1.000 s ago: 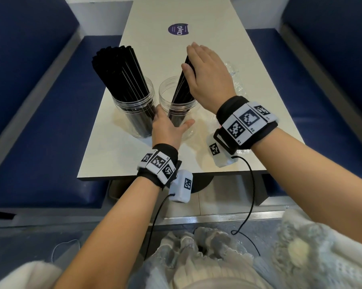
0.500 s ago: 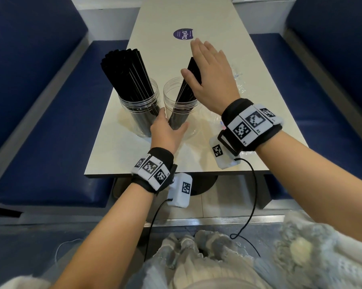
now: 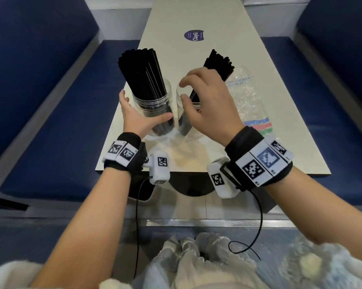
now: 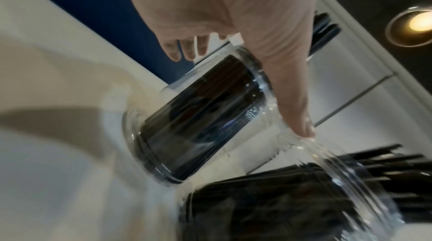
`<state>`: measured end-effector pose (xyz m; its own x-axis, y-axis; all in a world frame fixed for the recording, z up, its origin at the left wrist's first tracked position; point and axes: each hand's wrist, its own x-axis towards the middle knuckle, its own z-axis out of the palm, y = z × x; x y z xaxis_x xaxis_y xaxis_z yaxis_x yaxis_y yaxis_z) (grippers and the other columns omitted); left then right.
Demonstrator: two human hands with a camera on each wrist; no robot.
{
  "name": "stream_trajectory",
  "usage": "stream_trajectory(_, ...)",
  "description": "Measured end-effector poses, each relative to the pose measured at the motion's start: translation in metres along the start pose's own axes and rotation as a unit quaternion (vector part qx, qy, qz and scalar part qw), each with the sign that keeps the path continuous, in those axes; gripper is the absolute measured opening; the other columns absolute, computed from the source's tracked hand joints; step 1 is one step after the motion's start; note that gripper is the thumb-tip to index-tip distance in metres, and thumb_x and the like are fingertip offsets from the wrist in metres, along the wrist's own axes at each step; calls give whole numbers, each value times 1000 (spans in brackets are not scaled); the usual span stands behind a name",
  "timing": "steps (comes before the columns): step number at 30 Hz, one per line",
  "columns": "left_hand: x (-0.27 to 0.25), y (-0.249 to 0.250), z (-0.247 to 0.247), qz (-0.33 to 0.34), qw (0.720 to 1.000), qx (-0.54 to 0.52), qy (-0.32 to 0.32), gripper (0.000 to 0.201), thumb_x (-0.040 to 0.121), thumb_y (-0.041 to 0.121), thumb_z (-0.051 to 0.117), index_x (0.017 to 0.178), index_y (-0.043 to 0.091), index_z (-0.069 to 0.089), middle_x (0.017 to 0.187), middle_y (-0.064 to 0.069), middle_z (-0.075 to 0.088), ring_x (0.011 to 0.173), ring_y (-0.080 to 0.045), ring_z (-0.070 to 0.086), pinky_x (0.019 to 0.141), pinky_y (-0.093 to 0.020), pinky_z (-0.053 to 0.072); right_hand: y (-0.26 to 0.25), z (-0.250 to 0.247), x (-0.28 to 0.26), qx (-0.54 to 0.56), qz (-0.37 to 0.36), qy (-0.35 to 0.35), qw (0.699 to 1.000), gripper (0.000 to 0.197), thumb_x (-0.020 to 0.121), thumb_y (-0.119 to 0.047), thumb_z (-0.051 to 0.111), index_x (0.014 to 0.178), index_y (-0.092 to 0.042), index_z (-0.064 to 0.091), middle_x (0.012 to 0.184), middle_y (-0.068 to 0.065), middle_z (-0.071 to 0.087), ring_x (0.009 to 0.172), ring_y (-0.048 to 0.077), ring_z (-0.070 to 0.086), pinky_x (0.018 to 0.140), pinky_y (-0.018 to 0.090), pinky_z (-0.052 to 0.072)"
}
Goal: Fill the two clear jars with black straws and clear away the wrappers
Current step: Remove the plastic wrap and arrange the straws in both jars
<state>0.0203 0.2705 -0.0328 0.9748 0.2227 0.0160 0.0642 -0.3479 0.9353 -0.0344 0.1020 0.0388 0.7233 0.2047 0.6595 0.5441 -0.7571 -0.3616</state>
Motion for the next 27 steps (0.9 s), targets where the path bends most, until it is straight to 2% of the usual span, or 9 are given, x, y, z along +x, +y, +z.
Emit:
stream_trajectory(3, 6, -2, 3, 11, 999, -35, -18, 124, 55, 23, 90, 148, 15, 8, 149, -4, 34, 134, -17, 37, 113, -41, 32, -6, 6, 2, 4, -11, -24, 1000, 21, 81, -13, 51, 94, -1, 62, 97, 17, 62, 92, 34, 57, 76, 42, 47)
stream_trajectory(5, 5, -6, 4, 20, 999, -35, -3, 114, 54, 28, 89, 145, 17, 20, 141, -2, 45, 128, -16, 46, 109, -41, 39, -10, 11, 3, 7, -19, -39, 999, 22, 80, -13, 50, 94, 0, 62, 96, 17, 62, 90, 34, 57, 76, 42, 47)
stream_trajectory(9, 0, -14, 0, 41, 999, -10, 28, 100, 58, 27, 87, 140, 20, 30, 133, 0, 52, 122, -15, 51, 104, -38, 43, -18, 19, 9, 16, -17, -60, 998, 23, 81, -14, 50, 97, -1, 61, 98, 15, 62, 91, 32, 57, 78, 42, 47)
stream_trajectory(11, -6, -17, -5, 50, 998, -8, 36, 99, 56, 27, 89, 137, 20, 33, 130, 0, 53, 120, -14, 51, 102, -33, 44, -23, 22, 16, 25, -15, -68, 997, 28, 82, -18, 51, 103, -2, 59, 103, 15, 61, 95, 32, 56, 80, 42, 47)
stream_trajectory(14, -18, -24, -13, 51, 998, -4, 35, 103, 52, 30, 91, 136, 21, 31, 133, 1, 50, 121, -13, 50, 102, -30, 43, -31, 28, 34, 28, -8, -102, 994, 52, 81, -35, 54, 124, -6, 49, 120, 14, 54, 108, 31, 51, 90, 41, 44)
stream_trajectory(16, -24, -30, -16, 51, 998, -12, 34, 106, 51, 32, 91, 137, 22, 30, 136, 1, 47, 122, -13, 49, 103, -32, 43, -36, 34, 47, 17, -3, -145, 989, 72, 77, -45, 57, 136, -10, 37, 134, 14, 44, 122, 30, 42, 101, 41, 38)
stream_trajectory(19, -30, -35, -18, 47, 998, -25, 37, 109, 51, 30, 91, 139, 22, 28, 137, -1, 46, 126, -14, 47, 107, -34, 41, -42, 44, 63, -4, 9, -216, 976, 88, 73, -55, 61, 143, -18, 23, 149, 13, 27, 136, 33, 25, 112, 41, 26)
stream_trajectory(22, -33, -37, -18, 38, 998, -29, 40, 110, 54, 26, 90, 142, 19, 25, 138, -4, 45, 126, -16, 46, 108, -34, 40, -48, 51, 73, -26, 35, -280, 959, 92, 69, -61, 63, 143, -27, 21, 153, 9, 19, 138, 36, 20, 113, 45, 25)
stream_trajectory(27, -35, -41, -19, 35, 998, -27, 34, 103, 55, 21, 89, 139, 20, 30, 136, -1, 45, 125, -14, 46, 108, -34, 39, -56, 58, 86, -53, 54, -346, 935, 79, 71, -60, 61, 138, -39, 26, 147, 2, 29, 131, 34, 28, 104, 48, 33)
